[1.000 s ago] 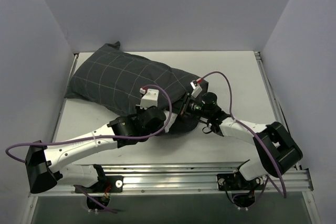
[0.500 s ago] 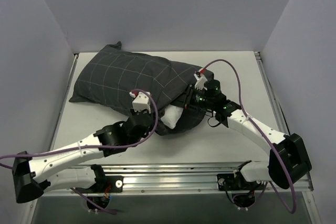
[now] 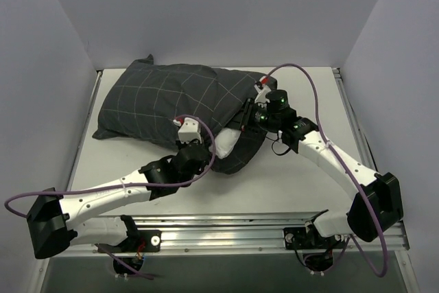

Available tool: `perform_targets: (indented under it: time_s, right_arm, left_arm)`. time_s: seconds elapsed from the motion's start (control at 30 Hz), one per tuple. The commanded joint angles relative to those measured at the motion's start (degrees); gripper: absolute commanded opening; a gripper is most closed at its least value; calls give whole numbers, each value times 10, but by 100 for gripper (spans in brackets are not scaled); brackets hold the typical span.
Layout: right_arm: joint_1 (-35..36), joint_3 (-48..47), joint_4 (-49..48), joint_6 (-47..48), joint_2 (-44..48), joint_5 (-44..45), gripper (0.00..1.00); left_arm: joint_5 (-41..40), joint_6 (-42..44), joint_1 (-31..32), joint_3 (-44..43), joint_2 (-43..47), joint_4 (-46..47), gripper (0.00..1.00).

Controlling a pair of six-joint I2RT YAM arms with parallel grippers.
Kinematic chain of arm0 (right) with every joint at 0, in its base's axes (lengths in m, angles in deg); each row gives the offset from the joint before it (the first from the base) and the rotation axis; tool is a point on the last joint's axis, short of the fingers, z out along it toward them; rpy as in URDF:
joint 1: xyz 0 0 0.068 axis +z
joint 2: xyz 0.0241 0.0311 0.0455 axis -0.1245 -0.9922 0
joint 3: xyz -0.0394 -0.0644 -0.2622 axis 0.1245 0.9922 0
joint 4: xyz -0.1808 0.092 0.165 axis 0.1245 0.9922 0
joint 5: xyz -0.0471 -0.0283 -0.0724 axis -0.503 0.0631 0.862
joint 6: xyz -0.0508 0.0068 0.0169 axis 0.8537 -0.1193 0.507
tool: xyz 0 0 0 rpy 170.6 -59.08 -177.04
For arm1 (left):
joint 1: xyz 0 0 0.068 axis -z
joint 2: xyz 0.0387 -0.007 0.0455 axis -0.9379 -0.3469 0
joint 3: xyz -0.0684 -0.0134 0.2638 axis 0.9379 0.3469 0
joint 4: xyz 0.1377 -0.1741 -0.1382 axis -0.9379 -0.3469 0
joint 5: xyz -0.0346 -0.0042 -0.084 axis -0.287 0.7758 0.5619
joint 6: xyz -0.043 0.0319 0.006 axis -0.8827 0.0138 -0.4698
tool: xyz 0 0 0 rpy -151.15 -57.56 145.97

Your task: Remove the pillowcase from the pillow

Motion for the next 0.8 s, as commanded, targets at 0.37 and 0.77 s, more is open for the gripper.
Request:
perform_targets:
  time_s: [0.37,0.77]
  right_arm:
    - [-16,6,-47,-17,108,-76,0]
    - [17,209,-97,59,127,-63,0]
  left_arm:
    - [-256,-351,-87,-18,-154,-224,2]
    - [-21,-47,-104,67,-52,197,16]
